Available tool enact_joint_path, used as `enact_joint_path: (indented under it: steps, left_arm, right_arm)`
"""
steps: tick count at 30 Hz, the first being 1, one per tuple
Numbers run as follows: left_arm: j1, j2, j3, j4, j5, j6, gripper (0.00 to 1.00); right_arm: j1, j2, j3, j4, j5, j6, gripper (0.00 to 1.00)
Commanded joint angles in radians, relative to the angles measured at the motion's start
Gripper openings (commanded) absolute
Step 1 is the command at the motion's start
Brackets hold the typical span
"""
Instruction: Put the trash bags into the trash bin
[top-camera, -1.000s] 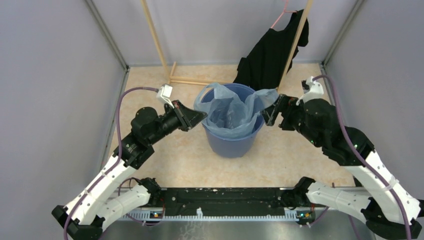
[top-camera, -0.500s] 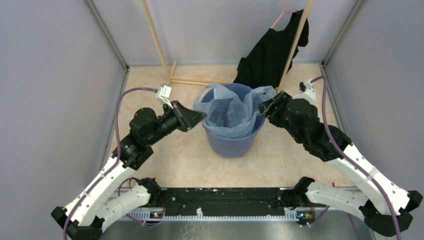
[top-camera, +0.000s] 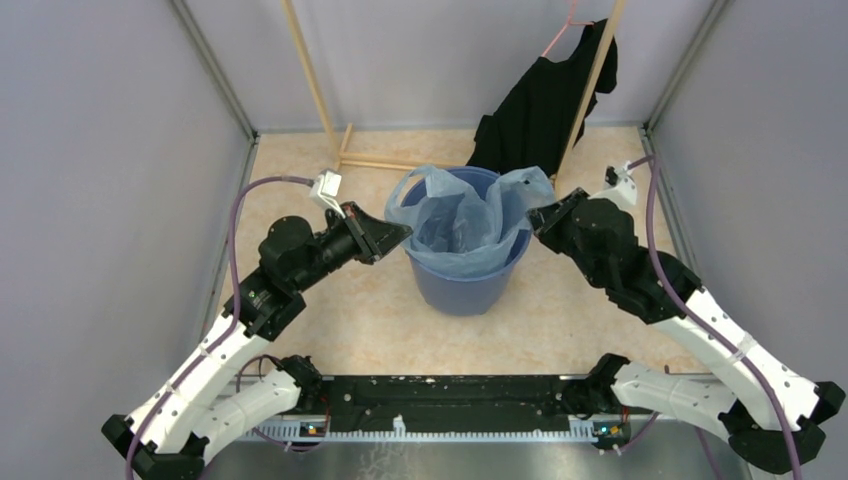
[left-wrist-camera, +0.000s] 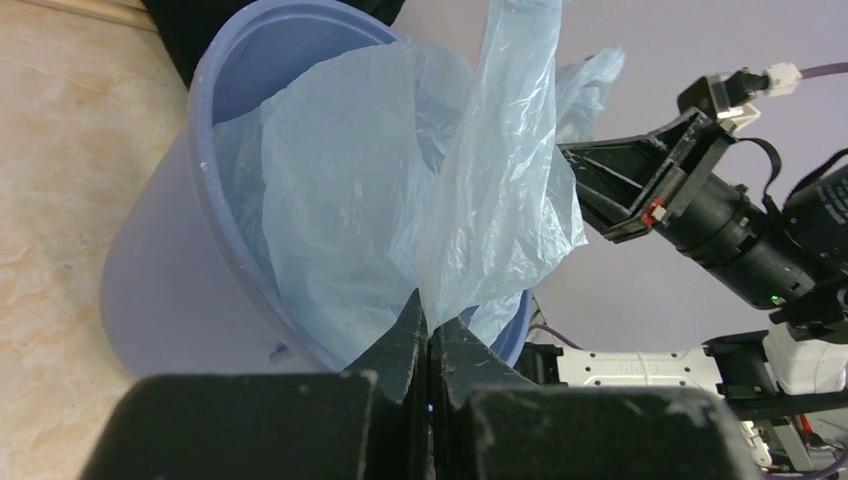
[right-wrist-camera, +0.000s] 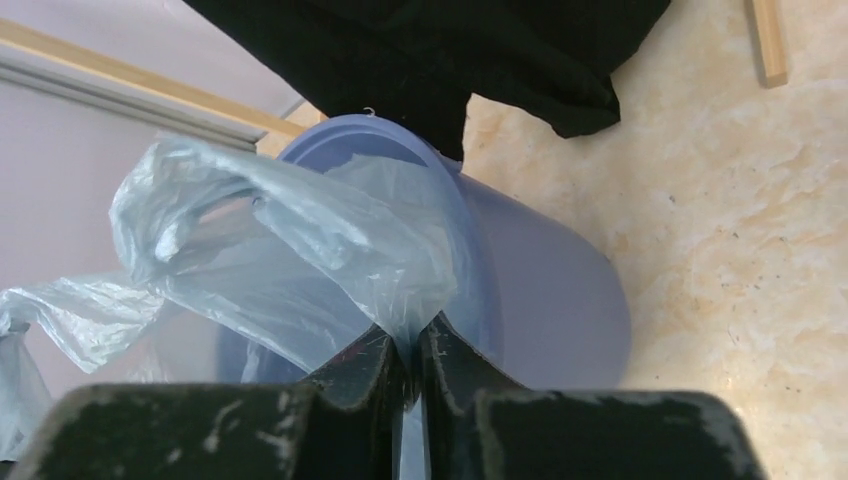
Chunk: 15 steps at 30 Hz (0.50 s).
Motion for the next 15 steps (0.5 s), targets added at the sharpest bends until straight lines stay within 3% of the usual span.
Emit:
enact_joint_path:
  steps: [1, 6, 10, 15]
  left_arm:
    - [-0.002, -0.01, 0.023, -0.027, -0.035, -0.01, 0.0]
    - [-0.002, -0.034, 0.014, -0.073, -0.052, -0.03, 0.0]
    - [-0.002, -0.059, 0.004, -0.113, -0.049, -0.044, 0.0]
    - [-0.002, -0.108, -0.022, -0.157, -0.065, -0.055, 0.0]
  right_arm:
    - [-0.004, -0.041, 0.038, -0.072, 0.046, -0.048, 0.02]
    - [-0.003, -0.117, 0.03, -0.126, -0.009, -0.133, 0.0]
    - [-0.004, -0.207, 0.016, -0.062, -0.169, -0.282, 0.0]
    - [-0.004, -0.244, 0.0, -0.074, -0.293, -0.347, 0.07]
